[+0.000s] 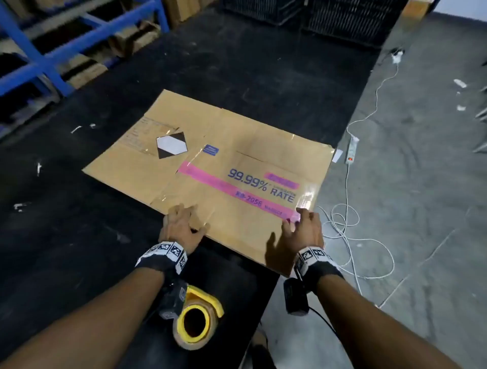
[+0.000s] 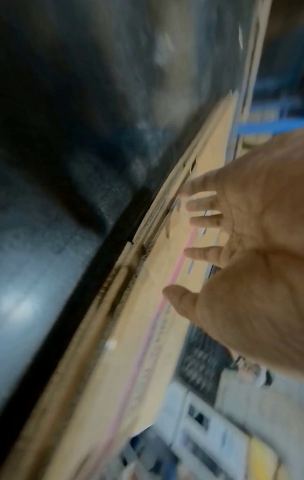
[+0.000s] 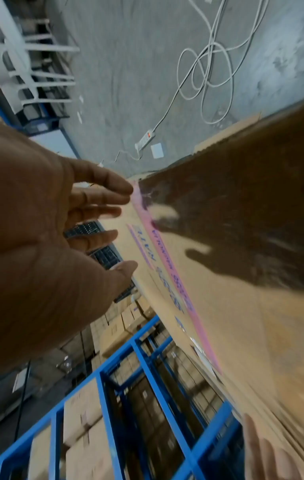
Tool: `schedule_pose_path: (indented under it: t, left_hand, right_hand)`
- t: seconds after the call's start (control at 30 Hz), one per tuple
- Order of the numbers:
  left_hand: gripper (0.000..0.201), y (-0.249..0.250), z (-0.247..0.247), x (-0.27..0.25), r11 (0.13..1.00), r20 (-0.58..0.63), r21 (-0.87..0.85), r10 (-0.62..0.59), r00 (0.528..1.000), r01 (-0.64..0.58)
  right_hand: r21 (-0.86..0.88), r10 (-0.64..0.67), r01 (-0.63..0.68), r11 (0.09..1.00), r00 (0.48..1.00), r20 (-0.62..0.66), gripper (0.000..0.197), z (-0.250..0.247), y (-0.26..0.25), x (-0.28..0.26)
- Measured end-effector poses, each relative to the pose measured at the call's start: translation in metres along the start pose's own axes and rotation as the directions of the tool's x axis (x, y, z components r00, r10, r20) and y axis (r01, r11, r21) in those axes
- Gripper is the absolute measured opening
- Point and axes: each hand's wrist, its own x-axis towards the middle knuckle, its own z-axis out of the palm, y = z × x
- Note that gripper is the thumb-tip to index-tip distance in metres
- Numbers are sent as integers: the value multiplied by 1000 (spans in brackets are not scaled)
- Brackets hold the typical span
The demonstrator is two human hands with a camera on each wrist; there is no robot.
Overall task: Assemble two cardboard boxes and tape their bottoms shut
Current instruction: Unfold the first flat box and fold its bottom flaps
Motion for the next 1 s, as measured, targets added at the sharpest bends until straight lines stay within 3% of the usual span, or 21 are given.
schedule_pose_path:
  t: [0.07, 0.13, 0.23, 0.37, 0.53, 0.63, 0.77, 1.0]
  left_hand:
    - [84, 3, 15, 10, 943, 124, 200, 244, 962, -265]
    - [93, 5, 26, 14, 876, 250, 259, 346, 904, -407]
    - [93, 13, 46, 13, 862, 331, 287, 319, 888, -418]
    - [96, 16, 58, 11, 858, 346, 341, 266, 900, -385]
    - [96, 16, 54, 11, 868, 336, 317, 274, 901, -382]
    - [95, 13, 44, 8, 879, 329, 281, 289, 899, -385]
    - [95, 5, 32, 4, 890, 326, 256, 289, 900, -378]
    - [95, -9, 2, -9, 936, 277, 169, 257, 926, -310]
  right_hand:
    - [-18, 127, -126, 992, 992, 4, 58, 5, -2, 15]
    - [-65, 169, -168, 984, 986, 10, 65, 12, -2, 23]
    - [-83, 249, -247, 966, 968, 15, 64, 19, 4, 37]
    - [-77, 193, -190, 979, 981, 28, 58, 23, 5, 36]
    - [43, 121, -119, 992, 991, -57, 90, 32, 14, 31]
    - [101, 152, -153, 983, 988, 13, 105, 30, 8, 32]
    - [160, 224, -230, 960, 973, 51, 110, 29, -14, 26]
    - [235, 105, -98, 967, 994, -21, 106, 32, -49, 13]
